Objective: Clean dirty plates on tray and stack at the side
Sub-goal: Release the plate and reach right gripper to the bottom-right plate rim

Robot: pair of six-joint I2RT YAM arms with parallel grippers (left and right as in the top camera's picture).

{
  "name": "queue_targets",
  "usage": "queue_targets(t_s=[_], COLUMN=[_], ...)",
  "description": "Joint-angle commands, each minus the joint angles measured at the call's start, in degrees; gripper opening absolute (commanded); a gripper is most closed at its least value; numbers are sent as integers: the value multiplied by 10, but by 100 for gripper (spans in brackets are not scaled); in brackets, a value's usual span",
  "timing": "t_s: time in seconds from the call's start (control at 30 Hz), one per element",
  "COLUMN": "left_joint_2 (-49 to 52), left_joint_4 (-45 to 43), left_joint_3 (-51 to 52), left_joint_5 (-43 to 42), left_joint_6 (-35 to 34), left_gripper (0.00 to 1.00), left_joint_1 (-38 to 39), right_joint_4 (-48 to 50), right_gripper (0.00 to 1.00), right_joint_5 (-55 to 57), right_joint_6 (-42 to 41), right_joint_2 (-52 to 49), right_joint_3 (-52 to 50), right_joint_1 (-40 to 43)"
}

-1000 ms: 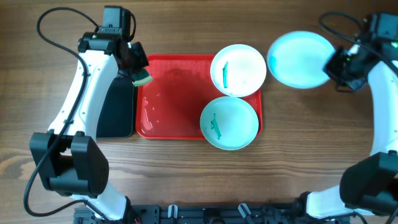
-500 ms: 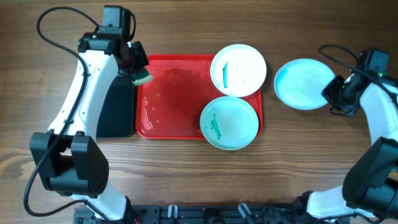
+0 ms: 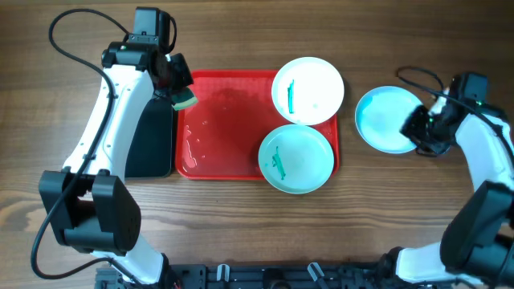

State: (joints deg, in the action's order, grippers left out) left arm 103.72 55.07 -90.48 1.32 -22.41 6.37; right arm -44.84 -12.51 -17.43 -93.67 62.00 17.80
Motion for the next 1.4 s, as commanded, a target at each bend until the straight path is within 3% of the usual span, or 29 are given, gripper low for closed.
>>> queue_targets(t_s=[0.0,0.17,0.37,0.73,0.87,1.13,1.3,1.37], left_joint_2=[5,5,5,5,5,5,5,5], left_joint_4=[-1,-1,0,0,0,0,0,0], left_joint_3=[3,3,3,3,3,3,3,3], left_joint_5=[-9,-9,-9,-9,-9,-9,-9,-9], left_joint_6=[-3,-3,-3,-3,-3,-3,-3,-3], left_gripper=[4,4,4,4,4,4,4,4], left_joint_1=[3,3,3,3,3,3,3,3], right_joint_4=[-45,-69,1,112,140,128,31,5], right_gripper=[34,34,34,34,28,16,13,8], right_joint_5=[-81,-79,-59,-75,-115,-107,-71,-63], right_joint_6=[40,71,113,114,113,112,113,113], right_joint_2=[51,46,45,-14,-45,-47,-33,-30], right_joint_3=[23,-4,-64,-114,-114,-106,-45,-33], right_joint_1=[-66,-154,-231,-244,-244,-243,-243,-243])
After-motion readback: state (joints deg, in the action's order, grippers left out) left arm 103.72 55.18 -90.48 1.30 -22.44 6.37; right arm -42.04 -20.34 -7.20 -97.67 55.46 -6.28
